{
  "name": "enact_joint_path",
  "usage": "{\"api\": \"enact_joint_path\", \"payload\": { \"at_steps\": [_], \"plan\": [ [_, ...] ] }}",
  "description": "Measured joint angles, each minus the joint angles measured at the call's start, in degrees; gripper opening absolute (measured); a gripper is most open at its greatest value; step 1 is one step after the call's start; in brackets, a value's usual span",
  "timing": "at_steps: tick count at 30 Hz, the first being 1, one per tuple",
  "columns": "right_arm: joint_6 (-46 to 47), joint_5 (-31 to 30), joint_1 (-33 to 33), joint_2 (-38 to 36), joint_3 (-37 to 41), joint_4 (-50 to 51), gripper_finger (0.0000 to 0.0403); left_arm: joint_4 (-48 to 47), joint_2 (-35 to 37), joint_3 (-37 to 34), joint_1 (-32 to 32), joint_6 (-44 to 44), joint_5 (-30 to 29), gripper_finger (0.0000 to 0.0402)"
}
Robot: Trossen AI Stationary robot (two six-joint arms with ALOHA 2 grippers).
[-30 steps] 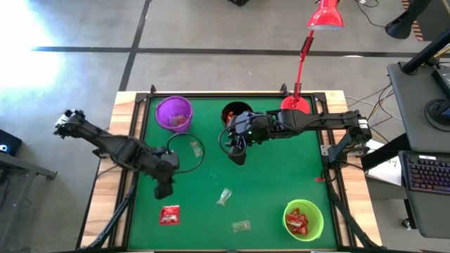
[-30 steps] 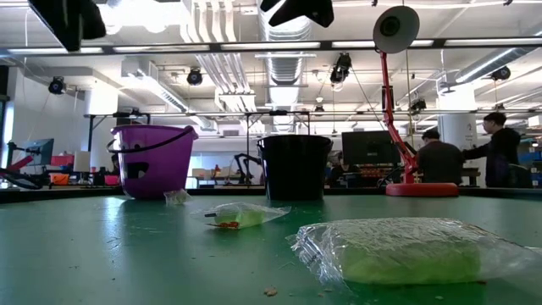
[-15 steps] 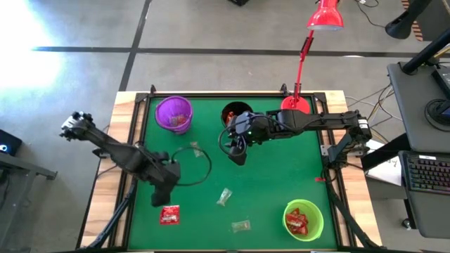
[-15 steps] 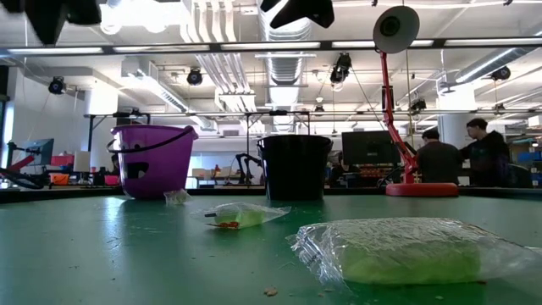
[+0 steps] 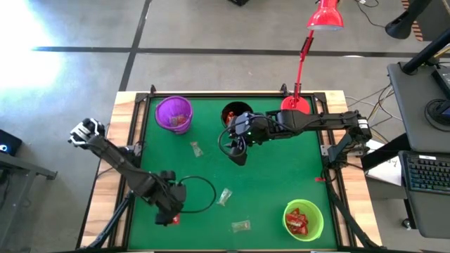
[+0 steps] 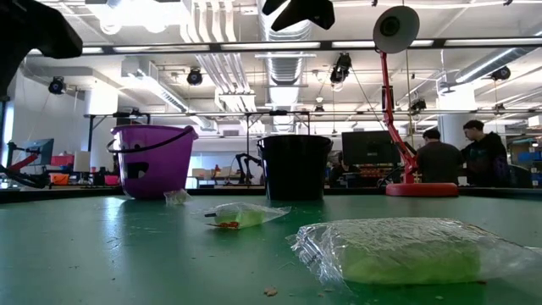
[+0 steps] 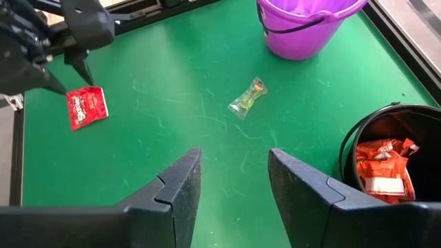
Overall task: Sort candy
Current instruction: Put the red candy into the green bucket
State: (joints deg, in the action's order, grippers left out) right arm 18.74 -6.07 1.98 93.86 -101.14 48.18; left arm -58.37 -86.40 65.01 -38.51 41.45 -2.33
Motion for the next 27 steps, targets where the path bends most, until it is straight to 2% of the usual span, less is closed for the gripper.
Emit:
{"api": "enact_joint_path", "payload": {
  "at_steps": [9, 22, 27],
  "plan": [
    [0.8, 0.0, 0.0, 0.0, 0.0, 0.0, 0.0157, 0.4, -3.4, 0.0, -0.5, -0.4, 0.0, 0.0181],
    [2.4, 0.0, 0.0, 0.0, 0.0, 0.0, 0.0164, 3.6, -3.5, 0.0, -0.5, -0.4, 0.0, 0.0181],
    [4.4, 0.0, 0.2, 0.0, 0.0, 1.2, 0.0169, 6.3, -3.5, 0.0, -0.5, -0.9, 1.8, 0.0181]
  ]
}}
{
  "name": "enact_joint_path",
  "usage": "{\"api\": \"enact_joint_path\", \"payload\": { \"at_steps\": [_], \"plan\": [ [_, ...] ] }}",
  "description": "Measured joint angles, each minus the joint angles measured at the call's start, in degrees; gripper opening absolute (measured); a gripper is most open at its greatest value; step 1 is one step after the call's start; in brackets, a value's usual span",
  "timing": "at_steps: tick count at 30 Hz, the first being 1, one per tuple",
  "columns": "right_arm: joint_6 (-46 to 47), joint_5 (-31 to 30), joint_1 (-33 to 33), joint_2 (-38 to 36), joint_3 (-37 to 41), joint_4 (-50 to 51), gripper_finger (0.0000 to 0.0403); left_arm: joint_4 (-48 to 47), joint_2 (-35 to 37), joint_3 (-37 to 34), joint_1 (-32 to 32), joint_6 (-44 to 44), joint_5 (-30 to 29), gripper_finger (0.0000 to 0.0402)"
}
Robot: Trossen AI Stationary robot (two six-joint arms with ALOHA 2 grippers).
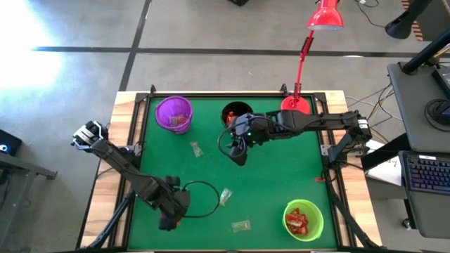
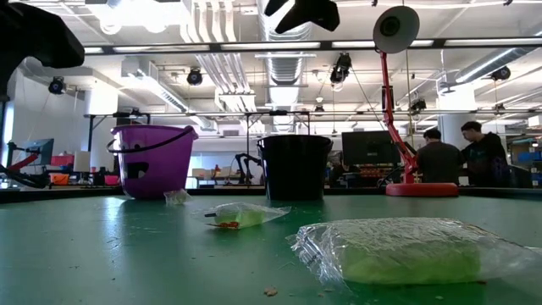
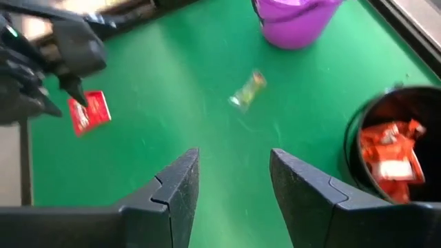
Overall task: Sort candy
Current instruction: Put the red candy into the green bucket
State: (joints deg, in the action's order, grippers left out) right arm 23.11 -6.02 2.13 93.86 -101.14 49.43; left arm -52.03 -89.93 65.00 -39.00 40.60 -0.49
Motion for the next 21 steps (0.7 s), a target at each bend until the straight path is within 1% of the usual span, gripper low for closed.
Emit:
{"api": "enact_joint_path", "payload": {
  "at_steps": [5, 7, 11, 13, 17, 21],
  "plan": [
    [-0.1, 0.0, 0.5, 0.0, 0.0, 6.6, 0.0166, 3.7, 0.0, -0.8, 0.0, 1.4, 0.0, 0.0181],
    [-0.1, 0.0, 0.6, 0.0, 0.1, 8.9, 0.0164, 6.6, 0.0, -2.0, -0.1, 3.9, 0.0, 0.0181],
    [-0.3, -0.1, 1.3, 0.0, 0.2, 12.5, 0.0166, 6.8, 0.0, -5.5, -1.2, 8.7, 1.5, 0.0181],
    [-0.7, 0.0, 1.9, 0.0, 0.2, 13.4, 0.0167, 6.8, 0.0, -7.4, -1.9, 11.0, 2.6, 0.0181],
    [-1.2, 0.0, 2.6, 0.0, 0.2, 13.7, 0.0164, 8.0, 0.0, -9.6, -2.9, 13.6, 7.1, 0.0181],
    [-1.3, 0.0, 2.6, 0.0, 0.2, 13.8, 0.0166, 10.0, 0.0, -9.7, -4.2, 13.4, 7.3, 0.0181]
  ]
}}
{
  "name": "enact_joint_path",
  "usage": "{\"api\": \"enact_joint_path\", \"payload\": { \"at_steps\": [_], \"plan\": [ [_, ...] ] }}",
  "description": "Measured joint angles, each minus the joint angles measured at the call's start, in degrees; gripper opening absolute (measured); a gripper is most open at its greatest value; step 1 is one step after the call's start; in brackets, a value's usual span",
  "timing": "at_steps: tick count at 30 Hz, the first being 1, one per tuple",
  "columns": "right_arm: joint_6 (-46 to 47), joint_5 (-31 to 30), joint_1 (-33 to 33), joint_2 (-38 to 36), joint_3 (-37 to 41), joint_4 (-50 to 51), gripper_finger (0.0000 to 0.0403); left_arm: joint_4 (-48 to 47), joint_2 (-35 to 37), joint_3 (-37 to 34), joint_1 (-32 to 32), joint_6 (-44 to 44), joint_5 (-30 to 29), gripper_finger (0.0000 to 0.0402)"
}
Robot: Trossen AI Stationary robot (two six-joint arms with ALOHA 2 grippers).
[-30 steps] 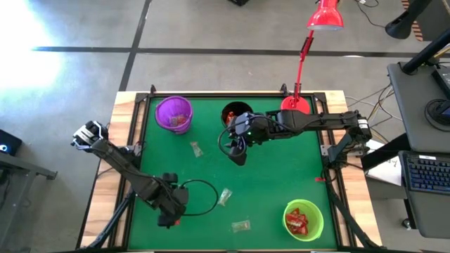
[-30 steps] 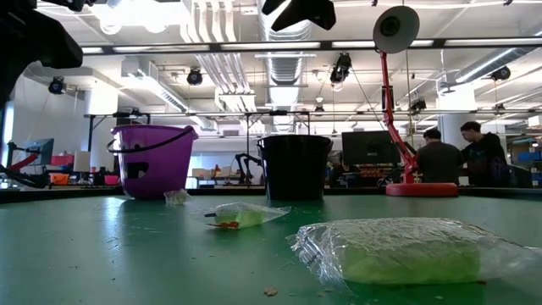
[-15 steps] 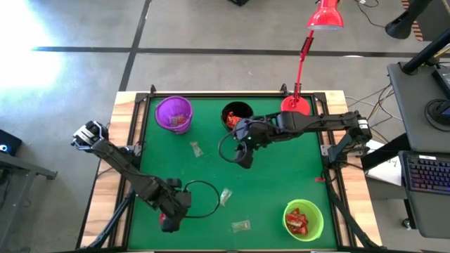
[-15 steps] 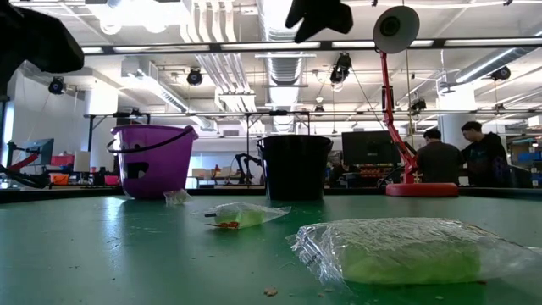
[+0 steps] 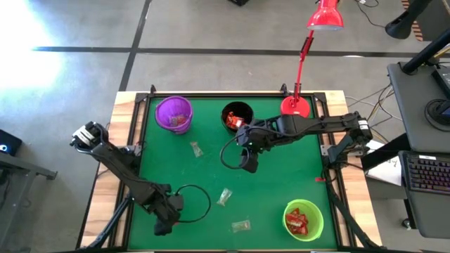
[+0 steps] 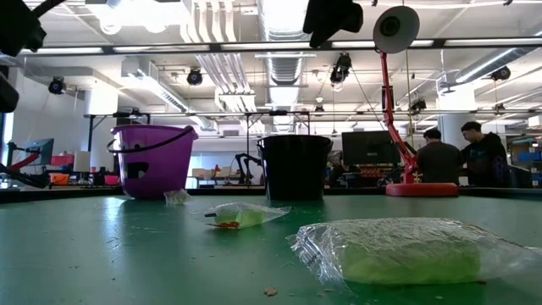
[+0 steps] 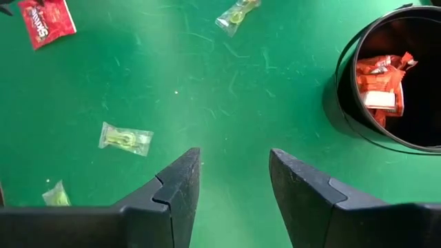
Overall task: Sort candy
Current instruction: Put the red candy into the green bucket
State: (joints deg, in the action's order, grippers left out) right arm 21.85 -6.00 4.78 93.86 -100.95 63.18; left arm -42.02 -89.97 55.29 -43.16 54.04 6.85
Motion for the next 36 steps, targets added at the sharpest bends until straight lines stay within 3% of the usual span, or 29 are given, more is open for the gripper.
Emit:
{"api": "enact_joint_path", "payload": {
  "at_steps": [9, 16, 20, 27, 36],
  "plan": [
    [0.0, 0.0, 0.0, 0.0, 0.0, 0.0, 0.0162, 3.1, -5.6, -1.8, -0.2, -1.0, 0.2, 0.0181],
    [0.1, 0.0, 0.0, 0.0, 0.0, 0.1, 0.0166, 3.9, -11.5, -1.3, -0.2, -2.7, 4.3, 0.0174],
    [0.2, 0.0, 0.0, 0.0, 0.0, 0.0, 0.0164, 3.7, -11.2, -1.3, -0.2, -2.6, 4.6, 0.0134],
    [0.7, 0.0, 0.1, 0.0, 0.0, 0.0, 0.0157, 3.3, -8.9, -1.8, -0.3, -2.7, 2.9, 0.0011],
    [0.7, 0.0, 0.4, 0.0, 0.0, 0.0, 0.0158, 2.9, -9.2, -0.8, -0.3, -2.5, 3.0, 0.0001]
  ]
}}
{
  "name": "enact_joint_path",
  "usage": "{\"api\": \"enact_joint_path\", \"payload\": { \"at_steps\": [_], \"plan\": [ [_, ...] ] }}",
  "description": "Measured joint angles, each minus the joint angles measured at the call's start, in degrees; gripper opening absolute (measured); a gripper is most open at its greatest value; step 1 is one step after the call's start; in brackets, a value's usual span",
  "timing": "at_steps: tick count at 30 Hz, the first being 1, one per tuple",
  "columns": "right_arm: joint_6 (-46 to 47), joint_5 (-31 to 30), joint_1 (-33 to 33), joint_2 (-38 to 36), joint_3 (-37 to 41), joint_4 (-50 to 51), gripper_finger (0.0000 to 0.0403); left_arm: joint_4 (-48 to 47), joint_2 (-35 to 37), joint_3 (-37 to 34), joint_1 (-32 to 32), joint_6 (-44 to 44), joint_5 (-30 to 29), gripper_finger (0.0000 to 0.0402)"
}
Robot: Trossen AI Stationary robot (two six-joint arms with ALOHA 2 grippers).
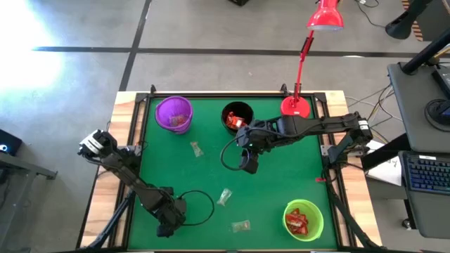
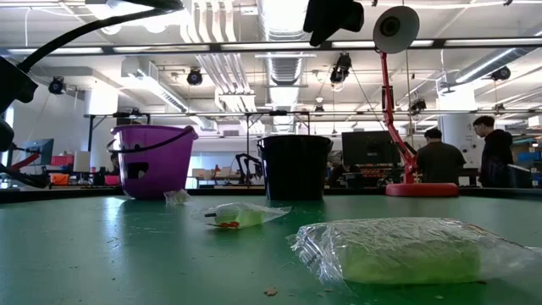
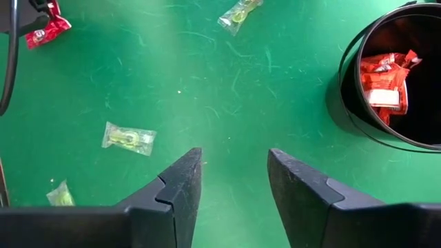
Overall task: Sort candy
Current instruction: Put the red candy into the green bucket
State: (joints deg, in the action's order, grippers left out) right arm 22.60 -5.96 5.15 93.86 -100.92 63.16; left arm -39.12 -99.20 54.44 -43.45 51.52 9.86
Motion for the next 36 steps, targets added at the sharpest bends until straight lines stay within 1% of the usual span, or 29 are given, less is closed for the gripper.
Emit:
{"api": "enact_joint_path", "payload": {
  "at_steps": [5, 9, 13, 17, 23, 28, 32, 36],
  "plan": [
    [0.0, 0.0, 0.3, 0.0, 0.0, -0.1, 0.0153, 0.5, -0.1, 0.8, 0.0, -0.2, 0.1, 0.0002],
    [0.4, 0.0, 0.5, 0.0, 0.0, -0.3, 0.0153, 0.5, -0.1, 0.9, 0.0, 0.0, 1.0, 0.0014],
    [0.4, 0.0, 0.6, 0.0, 0.0, -0.4, 0.0153, -0.9, -0.1, 1.0, 0.0, 0.9, 3.1, 0.0044],
    [0.9, 0.0, 0.6, 0.0, 0.0, -0.4, 0.0153, -1.7, 0.0, 1.2, 0.0, 2.6, 3.6, 0.0082],
    [1.0, 0.0, 1.4, 0.0, 0.0, -0.4, 0.0153, -3.7, 0.0, 5.7, 0.0, 2.5, 3.6, 0.0139],
    [0.9, 0.1, 2.2, 0.0, 0.0, -0.4, 0.0153, -4.2, -0.2, 8.8, -0.2, 2.1, 2.7, 0.0177],
    [0.9, 0.2, 2.8, 0.0, 0.0, -0.5, 0.0153, -4.8, -0.8, 8.4, -0.3, 2.0, 1.2, 0.0201],
    [1.0, 0.2, 3.3, 0.0, 0.0, -0.7, 0.0153, -6.1, -2.1, 7.0, -0.3, 2.0, -0.3, 0.0216]
  ]
}}
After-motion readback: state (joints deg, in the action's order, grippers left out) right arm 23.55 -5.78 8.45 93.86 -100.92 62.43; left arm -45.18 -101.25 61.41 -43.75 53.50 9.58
